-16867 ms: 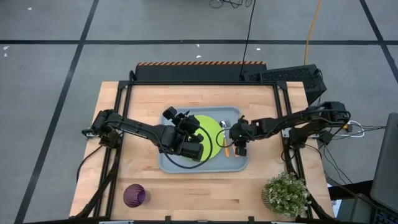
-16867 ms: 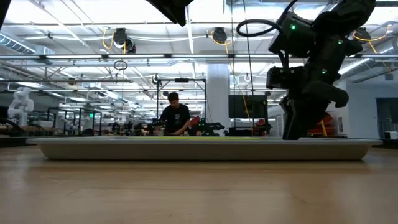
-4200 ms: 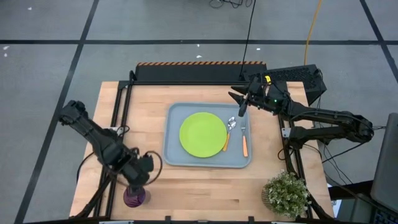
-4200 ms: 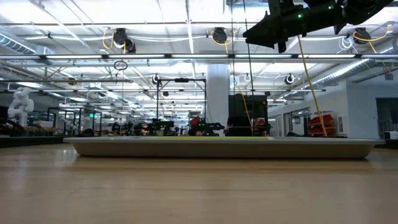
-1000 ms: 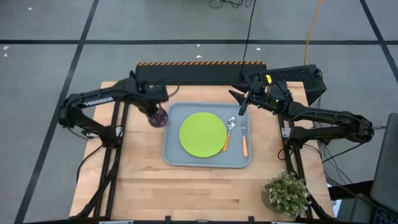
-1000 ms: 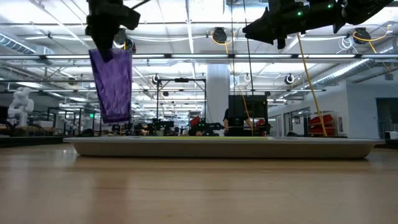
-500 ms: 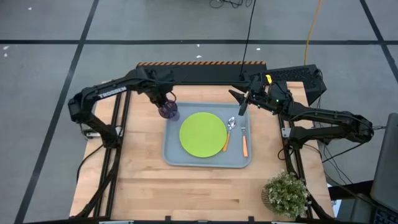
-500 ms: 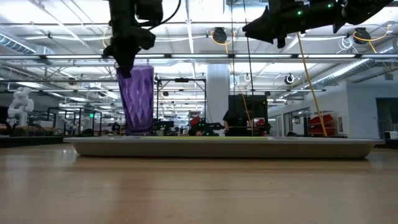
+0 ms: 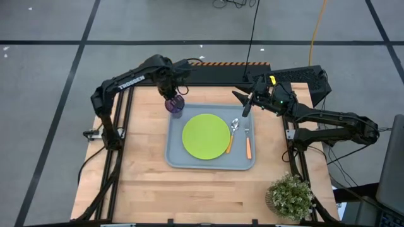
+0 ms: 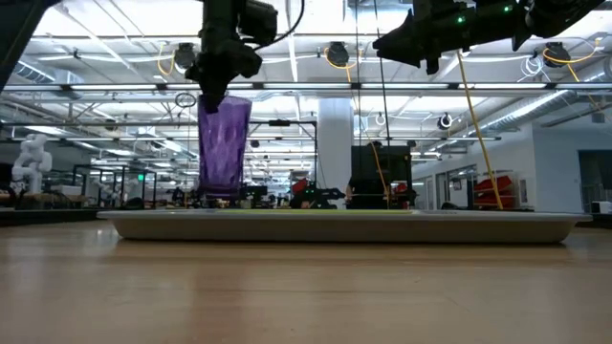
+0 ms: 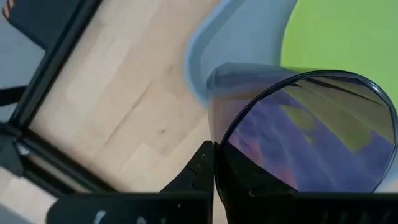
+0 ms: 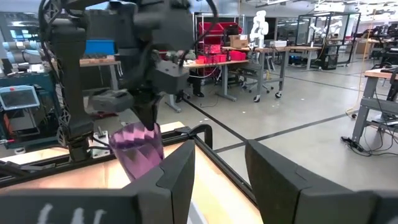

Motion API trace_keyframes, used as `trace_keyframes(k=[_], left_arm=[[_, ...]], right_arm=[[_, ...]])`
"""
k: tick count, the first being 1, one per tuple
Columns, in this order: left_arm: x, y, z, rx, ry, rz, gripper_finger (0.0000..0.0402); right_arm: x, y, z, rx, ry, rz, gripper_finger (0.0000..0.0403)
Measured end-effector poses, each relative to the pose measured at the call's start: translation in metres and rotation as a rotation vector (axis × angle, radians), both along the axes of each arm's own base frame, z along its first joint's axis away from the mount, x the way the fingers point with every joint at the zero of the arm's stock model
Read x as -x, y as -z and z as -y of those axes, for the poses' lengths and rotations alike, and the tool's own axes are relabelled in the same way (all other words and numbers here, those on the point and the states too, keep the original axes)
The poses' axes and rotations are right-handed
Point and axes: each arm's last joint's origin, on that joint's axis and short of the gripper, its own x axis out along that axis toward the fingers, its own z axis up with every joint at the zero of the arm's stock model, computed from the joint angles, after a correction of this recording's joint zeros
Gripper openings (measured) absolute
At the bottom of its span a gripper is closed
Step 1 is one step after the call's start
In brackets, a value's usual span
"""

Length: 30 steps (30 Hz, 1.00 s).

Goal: Pick and place plate/cup/fork/spoon on tray
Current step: Put the violet cup on the gray serving tray to the top left of the green plate

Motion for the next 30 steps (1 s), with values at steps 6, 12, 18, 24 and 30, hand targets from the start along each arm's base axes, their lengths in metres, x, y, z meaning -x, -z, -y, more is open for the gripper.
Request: trace_keyframes(k=[6,12,18,24,30], left_arm=[[-0.003,0.01,-0.009,0.007,0.009,-0.008,0.0007],[-0.006,0.011,-0.01,0.004,0.013,0.015,0.0007],[-0.012,0.016,-0.011,0.008,0.023,0.034,0.0007],[-0.011,0.03,-0.009,0.053,0.031,0.001,0.0007],[-0.007,0.048,-0.014,0.082,0.024,-0.02,0.0007]], right_arm=[[0.0,0.001,0.0,-0.003,-0.001,-0.008,0.0134],[0.0,0.001,0.0,-0.003,-0.002,-0.007,0.0134],[0.0,0.001,0.0,-0.013,-0.002,-0.003,0.0134],[0.0,0.001,0.0,-0.024,-0.011,0.002,0.0134],[0.0,0.001,-0.001,-0.024,-0.029,0.002,0.0134]])
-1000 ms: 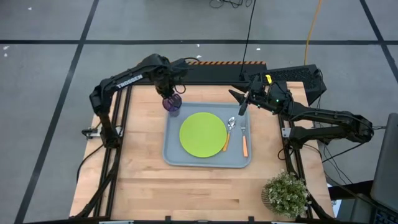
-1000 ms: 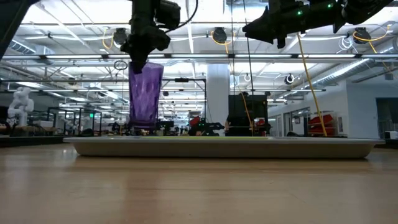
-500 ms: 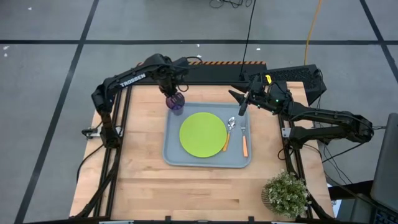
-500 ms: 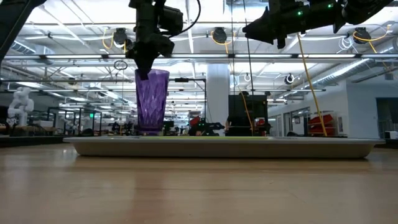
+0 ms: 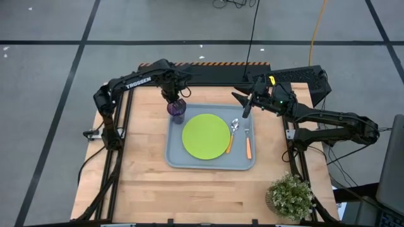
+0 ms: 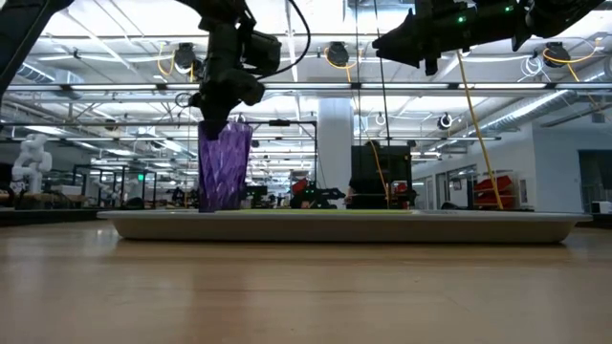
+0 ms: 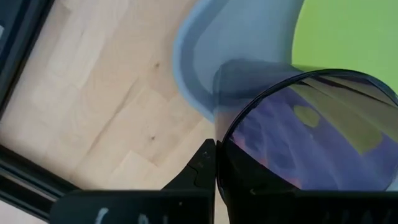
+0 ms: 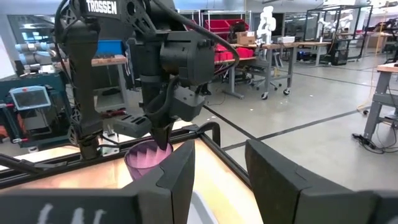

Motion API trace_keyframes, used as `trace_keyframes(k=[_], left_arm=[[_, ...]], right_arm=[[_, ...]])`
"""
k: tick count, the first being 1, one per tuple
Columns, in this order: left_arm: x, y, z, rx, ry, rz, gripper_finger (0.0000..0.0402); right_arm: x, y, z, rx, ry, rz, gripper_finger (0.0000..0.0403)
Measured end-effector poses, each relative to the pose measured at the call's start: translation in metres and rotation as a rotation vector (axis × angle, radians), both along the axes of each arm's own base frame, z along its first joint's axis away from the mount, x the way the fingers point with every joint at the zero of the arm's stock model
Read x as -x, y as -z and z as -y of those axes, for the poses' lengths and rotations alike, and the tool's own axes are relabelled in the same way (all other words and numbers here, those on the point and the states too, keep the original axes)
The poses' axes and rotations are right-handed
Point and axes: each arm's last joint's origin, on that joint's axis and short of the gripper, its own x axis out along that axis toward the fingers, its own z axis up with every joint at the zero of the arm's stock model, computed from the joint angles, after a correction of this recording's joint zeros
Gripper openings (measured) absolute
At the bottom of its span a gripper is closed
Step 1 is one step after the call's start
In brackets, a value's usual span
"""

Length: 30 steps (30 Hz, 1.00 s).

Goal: Pick and place plate/cup/fork/spoon on tray
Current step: Put the violet cup on the gray serving tray to the top left of the green plate

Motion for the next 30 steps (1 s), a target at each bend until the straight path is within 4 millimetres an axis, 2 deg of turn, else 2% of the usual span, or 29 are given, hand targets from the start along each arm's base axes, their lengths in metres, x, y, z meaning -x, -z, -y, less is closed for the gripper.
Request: trace_keyframes(k=[30], left_arm=[[0.001,0.003,-0.017,-0.046,0.019,0.068,0.0016]], right_arm=[[0.0,0.0,0.0,0.0,0.003,0.0,0.0134]])
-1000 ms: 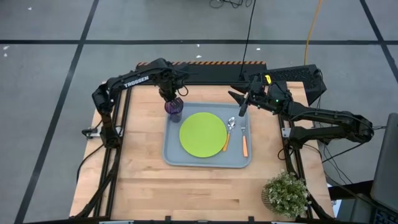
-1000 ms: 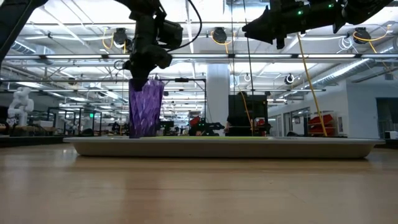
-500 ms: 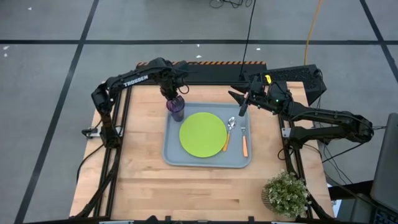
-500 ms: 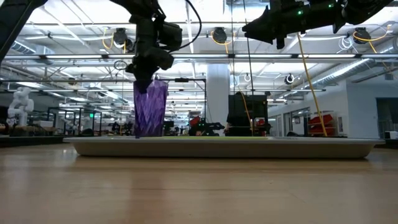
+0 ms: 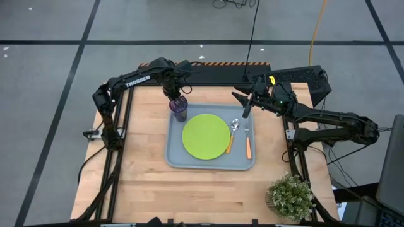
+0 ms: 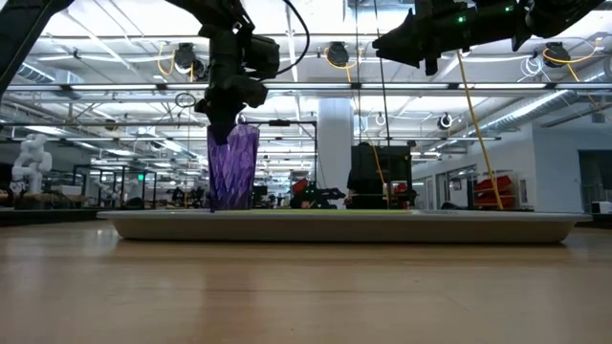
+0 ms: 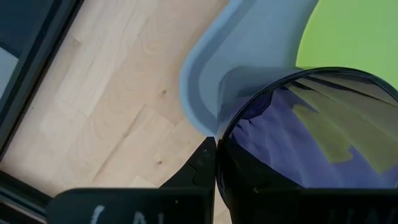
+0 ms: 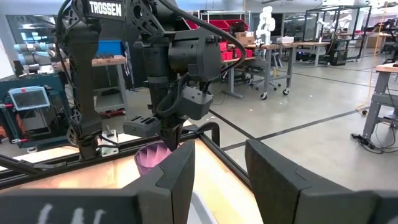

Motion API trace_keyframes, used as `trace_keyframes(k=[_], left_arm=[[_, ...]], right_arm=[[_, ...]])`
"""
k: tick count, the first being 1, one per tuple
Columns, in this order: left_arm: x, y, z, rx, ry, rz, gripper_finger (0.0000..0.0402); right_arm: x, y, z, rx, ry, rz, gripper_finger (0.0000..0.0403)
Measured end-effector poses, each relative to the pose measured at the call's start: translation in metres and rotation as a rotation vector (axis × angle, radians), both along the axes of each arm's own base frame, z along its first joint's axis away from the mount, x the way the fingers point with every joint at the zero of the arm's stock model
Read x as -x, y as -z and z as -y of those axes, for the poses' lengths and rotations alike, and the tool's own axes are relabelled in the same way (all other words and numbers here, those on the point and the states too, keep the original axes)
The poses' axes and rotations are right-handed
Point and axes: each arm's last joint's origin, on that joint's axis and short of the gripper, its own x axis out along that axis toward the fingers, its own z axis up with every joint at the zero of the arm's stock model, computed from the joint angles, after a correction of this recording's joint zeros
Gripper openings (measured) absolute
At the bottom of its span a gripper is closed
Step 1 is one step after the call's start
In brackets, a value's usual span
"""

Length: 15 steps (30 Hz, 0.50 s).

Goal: Pick and place plate/cup/fork/spoon on tray
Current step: Put the violet cup on the gray serving tray to the top left of the green plate

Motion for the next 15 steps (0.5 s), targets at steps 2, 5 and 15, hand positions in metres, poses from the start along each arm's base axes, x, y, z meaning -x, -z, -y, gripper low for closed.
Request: trace_keyframes(k=[2,5,15], left_arm=[[-0.0001,0.0,0.0002,0.006,0.0,0.004,0.0015],[-0.0001,0.0,0.0009,0.03,0.0,0.015,0.0022],[-0.0011,0.0012,0.0023,0.061,0.021,0.027,0.0047]], right_arm=[[0.0,0.0,0.0,0.0,0.0,0.0,0.0134],[0.0,0.0,0.0,0.0,0.0,0.0,0.0134],[0.0,0.0006,0.0,-0.003,-0.001,-0.006,0.0134]])
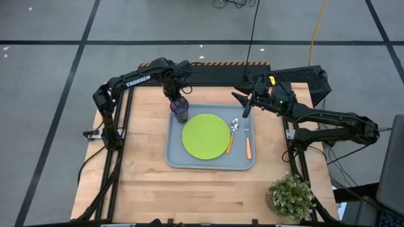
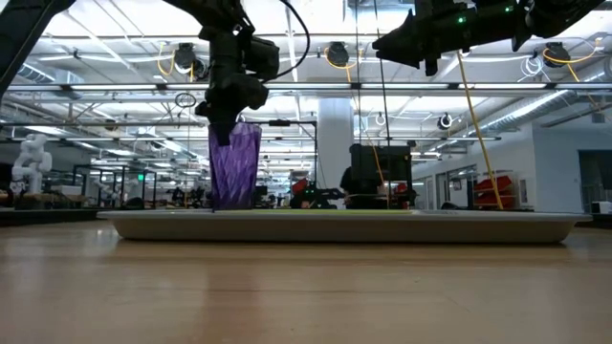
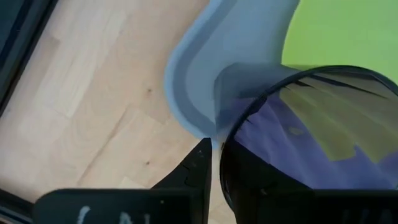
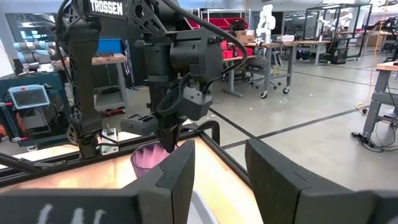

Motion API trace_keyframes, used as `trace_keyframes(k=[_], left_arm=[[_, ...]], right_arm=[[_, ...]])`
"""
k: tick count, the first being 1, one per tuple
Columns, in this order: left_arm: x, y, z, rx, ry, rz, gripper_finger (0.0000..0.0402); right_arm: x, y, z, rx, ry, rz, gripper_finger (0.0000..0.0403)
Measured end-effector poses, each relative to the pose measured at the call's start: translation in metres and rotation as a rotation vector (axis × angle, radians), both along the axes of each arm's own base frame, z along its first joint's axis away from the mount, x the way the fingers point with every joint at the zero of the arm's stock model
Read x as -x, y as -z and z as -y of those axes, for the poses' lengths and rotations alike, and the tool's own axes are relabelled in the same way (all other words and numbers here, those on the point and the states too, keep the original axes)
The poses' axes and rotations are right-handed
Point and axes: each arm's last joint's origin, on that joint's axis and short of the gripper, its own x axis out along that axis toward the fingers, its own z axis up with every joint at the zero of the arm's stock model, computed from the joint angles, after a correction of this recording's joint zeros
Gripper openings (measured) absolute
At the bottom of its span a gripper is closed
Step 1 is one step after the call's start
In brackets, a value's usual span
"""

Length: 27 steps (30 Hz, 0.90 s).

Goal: Pick and place plate/cup/fork/spoon on tray
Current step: Put the violet cup on the gray serving tray to the top left of the green plate

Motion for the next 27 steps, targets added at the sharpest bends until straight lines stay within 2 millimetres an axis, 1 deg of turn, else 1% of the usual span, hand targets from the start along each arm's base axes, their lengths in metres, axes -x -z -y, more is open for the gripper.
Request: trace_keyframes(k=[7,10,16,22,27], left_arm=[[0.0,0.0,0.0,-0.002,0.018,0.0,0.0048],[0.0,-0.003,-0.001,-0.024,0.02,-0.003,0.0049],[-0.002,-0.018,-0.002,-0.055,0.02,0.038,0.0049],[0.0,-0.035,-0.001,-0.062,0.022,0.047,0.005],[0.003,-0.052,0.002,-0.067,0.021,0.052,0.0063]], right_arm=[[0.0,0.0,0.0,-0.004,-0.001,-0.001,0.0134],[0.0,0.001,0.0,-0.007,-0.001,-0.007,0.0134],[0.0,0.001,0.0,-0.007,-0.002,-0.009,0.0134],[0.0,0.002,0.0,-0.011,-0.002,-0.016,0.0134],[0.0,0.002,0.0,-0.012,-0.002,-0.019,0.0134]])
